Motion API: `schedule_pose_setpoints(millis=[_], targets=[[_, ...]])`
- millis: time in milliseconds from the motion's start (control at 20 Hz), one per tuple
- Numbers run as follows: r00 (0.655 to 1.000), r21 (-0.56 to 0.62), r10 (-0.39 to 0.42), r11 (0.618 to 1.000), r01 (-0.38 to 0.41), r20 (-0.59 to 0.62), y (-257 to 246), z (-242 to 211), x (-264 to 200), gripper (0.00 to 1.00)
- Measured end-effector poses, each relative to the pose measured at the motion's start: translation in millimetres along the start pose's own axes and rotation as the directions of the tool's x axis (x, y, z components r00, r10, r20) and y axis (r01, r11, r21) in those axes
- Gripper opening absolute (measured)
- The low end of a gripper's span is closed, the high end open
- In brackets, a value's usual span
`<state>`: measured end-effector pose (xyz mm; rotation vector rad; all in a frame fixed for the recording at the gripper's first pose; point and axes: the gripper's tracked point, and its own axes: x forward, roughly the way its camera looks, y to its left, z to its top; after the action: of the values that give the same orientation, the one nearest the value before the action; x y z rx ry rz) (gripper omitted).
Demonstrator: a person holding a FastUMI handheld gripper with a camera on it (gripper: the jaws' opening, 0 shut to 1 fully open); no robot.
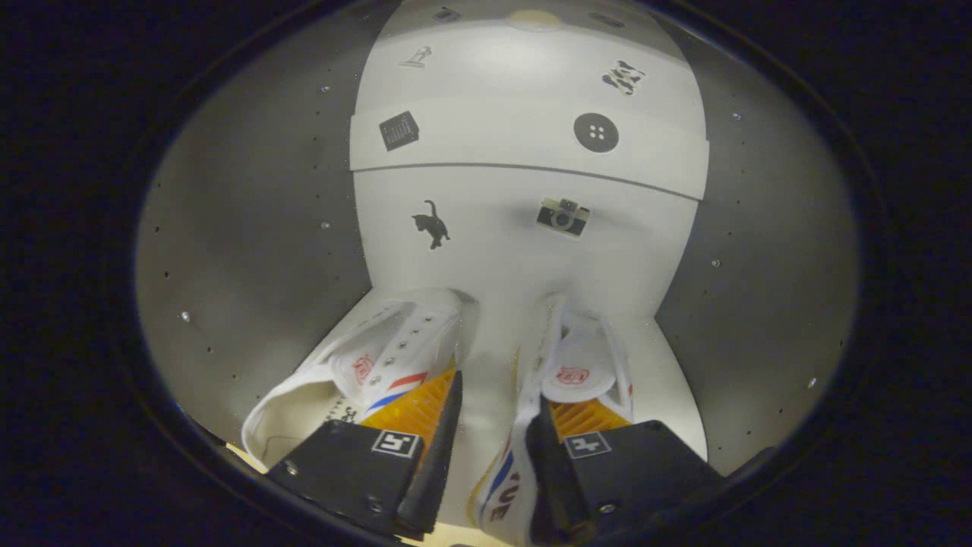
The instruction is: Open the shoe cabinet door, grab the shoes and put them into the shoe cabinet, then close the shoe cabinet door.
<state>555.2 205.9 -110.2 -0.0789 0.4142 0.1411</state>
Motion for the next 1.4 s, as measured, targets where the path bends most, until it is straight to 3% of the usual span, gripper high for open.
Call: schedule_pose_setpoints(millis=[300,450,600,1100,1400], targets=[[0.999,0.022,-0.017,1.0,0.016,0.048,2,-2,-44,0.68],[0.993,0.0,-0.037,0.999,0.037,0.108,4,0,-74,0.69],[0.988,-0.005,-0.029,1.0,0.03,0.149,13,-1,-113,0.91],[0.96,-0.029,0.034,0.999,-0.027,0.277,65,-43,-280,0.96],[0.932,0.063,0.007,0.997,-0.032,0.362,64,-77,-396,0.97]])
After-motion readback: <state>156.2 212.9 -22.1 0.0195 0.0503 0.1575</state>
